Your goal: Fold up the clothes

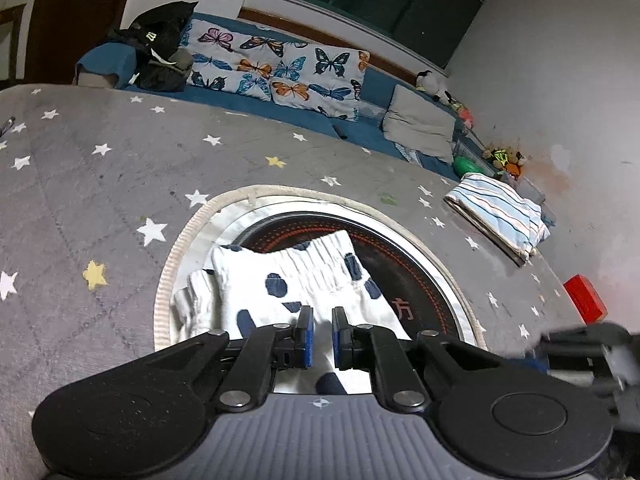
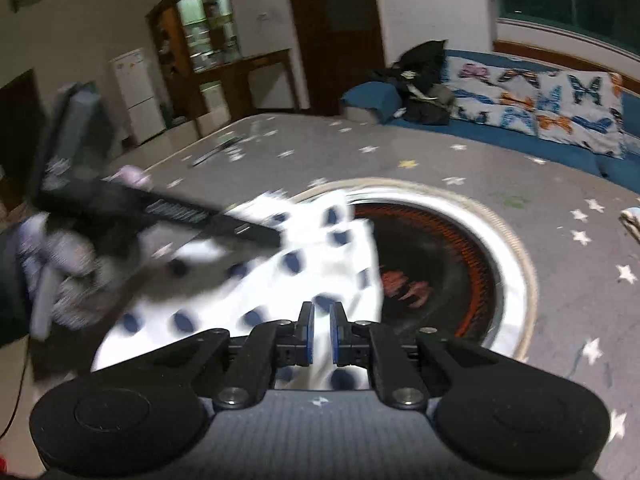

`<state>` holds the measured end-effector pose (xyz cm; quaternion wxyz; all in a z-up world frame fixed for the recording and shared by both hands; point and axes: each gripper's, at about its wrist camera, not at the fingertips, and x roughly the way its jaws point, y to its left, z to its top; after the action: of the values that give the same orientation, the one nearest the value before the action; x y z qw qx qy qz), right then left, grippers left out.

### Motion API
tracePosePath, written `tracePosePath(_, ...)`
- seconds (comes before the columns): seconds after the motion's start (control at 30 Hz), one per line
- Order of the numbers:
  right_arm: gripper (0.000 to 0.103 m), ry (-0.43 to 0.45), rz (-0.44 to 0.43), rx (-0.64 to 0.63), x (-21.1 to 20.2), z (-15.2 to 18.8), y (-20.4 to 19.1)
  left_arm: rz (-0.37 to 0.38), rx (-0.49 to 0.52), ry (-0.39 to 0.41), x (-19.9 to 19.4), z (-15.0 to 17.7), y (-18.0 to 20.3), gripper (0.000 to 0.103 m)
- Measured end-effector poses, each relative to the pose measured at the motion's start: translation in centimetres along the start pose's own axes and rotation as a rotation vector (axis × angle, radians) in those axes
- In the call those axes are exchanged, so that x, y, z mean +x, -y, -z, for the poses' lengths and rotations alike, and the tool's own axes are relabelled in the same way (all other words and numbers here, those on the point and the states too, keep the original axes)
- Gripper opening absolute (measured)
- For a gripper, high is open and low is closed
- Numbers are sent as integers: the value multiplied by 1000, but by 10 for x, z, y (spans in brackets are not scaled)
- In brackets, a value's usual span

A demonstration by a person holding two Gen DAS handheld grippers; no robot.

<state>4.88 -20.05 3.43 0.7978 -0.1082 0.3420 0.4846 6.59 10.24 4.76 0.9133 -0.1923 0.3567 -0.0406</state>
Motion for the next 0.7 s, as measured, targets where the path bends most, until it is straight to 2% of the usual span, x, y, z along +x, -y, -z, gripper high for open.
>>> tracePosePath(0.1,8,-31,4,-60,0,14,-17,-7,8,4,-2,2,2,10)
tracePosePath(0.23,8,-74,64,-71,-1,31,-17,-7,11,13,-8,4,3,10)
tracePosePath(0.43,11,-28,120,-52,-22,34,-9,41,24,40,-32,16,14,11)
tracePosePath(0.57,18,21,66,-69,-29,33,-22,72,38,33,-45,39,26,11)
tracePosePath(0.7,25,4,13,-109,-18,39,-35,60,76,36,-61,65,35,15)
